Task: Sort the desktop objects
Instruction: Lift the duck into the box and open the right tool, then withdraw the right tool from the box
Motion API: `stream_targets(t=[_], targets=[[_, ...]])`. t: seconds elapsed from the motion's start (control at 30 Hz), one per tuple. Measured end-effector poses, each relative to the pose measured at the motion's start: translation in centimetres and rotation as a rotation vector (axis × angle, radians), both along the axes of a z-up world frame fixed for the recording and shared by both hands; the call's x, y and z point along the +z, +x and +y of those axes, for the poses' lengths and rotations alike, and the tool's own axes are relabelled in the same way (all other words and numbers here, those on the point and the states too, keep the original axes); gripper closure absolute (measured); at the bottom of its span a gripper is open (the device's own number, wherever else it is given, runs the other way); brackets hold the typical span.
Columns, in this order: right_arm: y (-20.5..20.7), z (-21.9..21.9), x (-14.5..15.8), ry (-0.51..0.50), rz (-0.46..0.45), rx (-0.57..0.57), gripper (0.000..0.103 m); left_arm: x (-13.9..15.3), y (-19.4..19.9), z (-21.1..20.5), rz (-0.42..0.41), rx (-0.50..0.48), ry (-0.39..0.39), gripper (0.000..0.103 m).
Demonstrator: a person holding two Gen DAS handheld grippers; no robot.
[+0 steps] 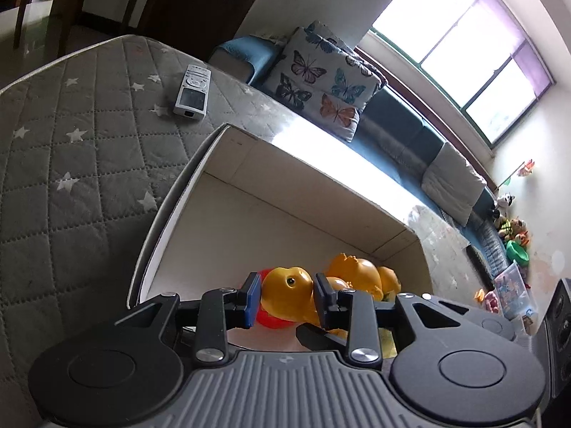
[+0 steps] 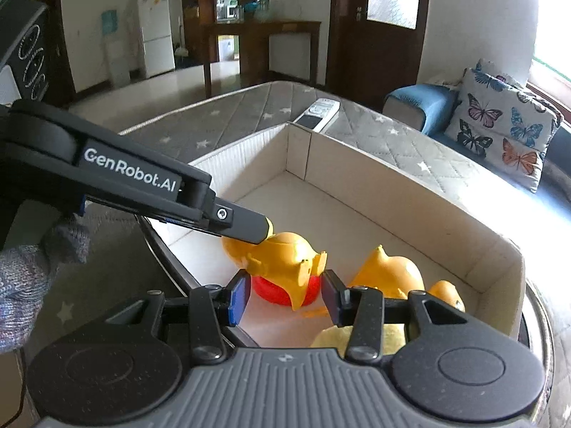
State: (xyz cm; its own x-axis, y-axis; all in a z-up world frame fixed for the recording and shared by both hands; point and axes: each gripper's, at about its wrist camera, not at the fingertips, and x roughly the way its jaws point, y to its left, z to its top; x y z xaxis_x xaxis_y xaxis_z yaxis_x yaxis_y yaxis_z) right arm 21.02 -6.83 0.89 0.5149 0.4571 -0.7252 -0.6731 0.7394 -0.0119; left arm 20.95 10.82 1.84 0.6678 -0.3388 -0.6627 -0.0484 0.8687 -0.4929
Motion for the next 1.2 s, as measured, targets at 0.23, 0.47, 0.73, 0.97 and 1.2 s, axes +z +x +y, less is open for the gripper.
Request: stream_targets(t=[0.23,0.47,0.73,0.97,1.2], targets=[[-0.6,-0.5,0.2,0.012,-0.003,0.0,0.056,0.2,-0.3,-0.2,-0.007,-0.004,0.017,0.069],[-2.5,-2.3,1.5,0.067,-0.054,-0.039,0.049,0.8,-1.5,-0.5,-0.045,0.003,0.034,0.069],[-7.4,-4.4,2.9,0.138,-0.19,-0.117,0.04,2.3,-5.5,-2.0,-0.144,-0.008,0.083,0.07],[-10.5,-5.7,2.1,0.181,-0.197,-0.177,0.032,2.2,-9.4,-4.0,-0.194,-0.022,0.132,0.069],[-12.9,-6.6,0.6,0.213,-0.177,-0.232,0.025,1.1,-11.8,-5.5,-0.178,-0.023,0.189,0.069]])
